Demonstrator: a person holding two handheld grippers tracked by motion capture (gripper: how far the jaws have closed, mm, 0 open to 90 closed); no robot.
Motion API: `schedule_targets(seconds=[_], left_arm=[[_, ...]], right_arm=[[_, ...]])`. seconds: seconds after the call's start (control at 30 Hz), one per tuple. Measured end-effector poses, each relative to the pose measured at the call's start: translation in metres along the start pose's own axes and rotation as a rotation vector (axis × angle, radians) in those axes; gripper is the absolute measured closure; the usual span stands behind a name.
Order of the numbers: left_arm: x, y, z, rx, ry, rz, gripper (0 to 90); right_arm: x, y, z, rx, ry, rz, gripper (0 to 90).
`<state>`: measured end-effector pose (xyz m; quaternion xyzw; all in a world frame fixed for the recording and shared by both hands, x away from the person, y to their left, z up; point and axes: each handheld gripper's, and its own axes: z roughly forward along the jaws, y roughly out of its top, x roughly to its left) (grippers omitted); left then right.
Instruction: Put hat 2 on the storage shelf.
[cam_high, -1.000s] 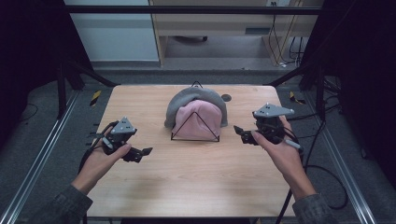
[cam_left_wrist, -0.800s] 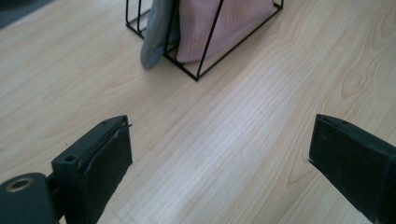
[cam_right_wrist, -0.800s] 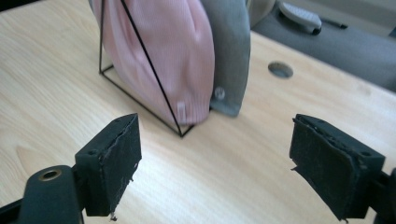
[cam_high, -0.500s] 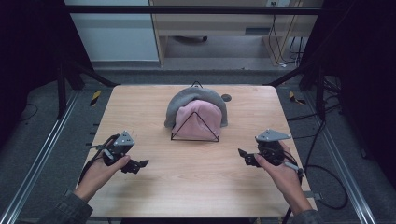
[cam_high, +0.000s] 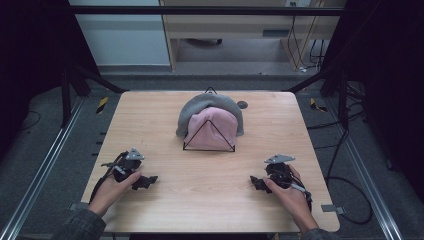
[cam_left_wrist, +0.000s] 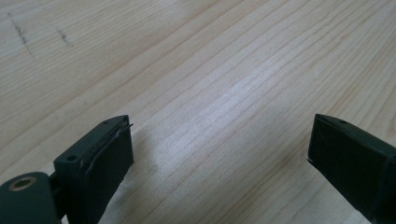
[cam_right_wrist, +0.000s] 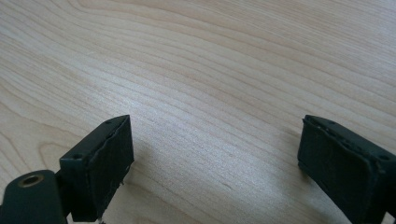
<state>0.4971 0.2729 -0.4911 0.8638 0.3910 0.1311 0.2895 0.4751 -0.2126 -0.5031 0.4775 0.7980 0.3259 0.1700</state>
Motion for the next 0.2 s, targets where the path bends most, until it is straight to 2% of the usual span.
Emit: schedule_targets(seconds=[0.03,0.13,0.2], left_arm=[[-0.0002,-0.0007,0.0016,0.016,0.010,0.015,6.2],[-0.0005,-0.0022,0.0041,0.007,0.018,0.008,3.8],[-0.0001,-0.0026,0.0040,0.011,0.019,0.012,2.0]], right_arm=[[0.0002,-0.0005,0.0002,-0.005,-0.001,0.000,10.4],[0.0036,-0.0052,0.0020,-0.033,-0.028,-0.037,7.7],[0.0043,-0.0068,0.0025,-0.047,-0.026,-0.030,6.9]])
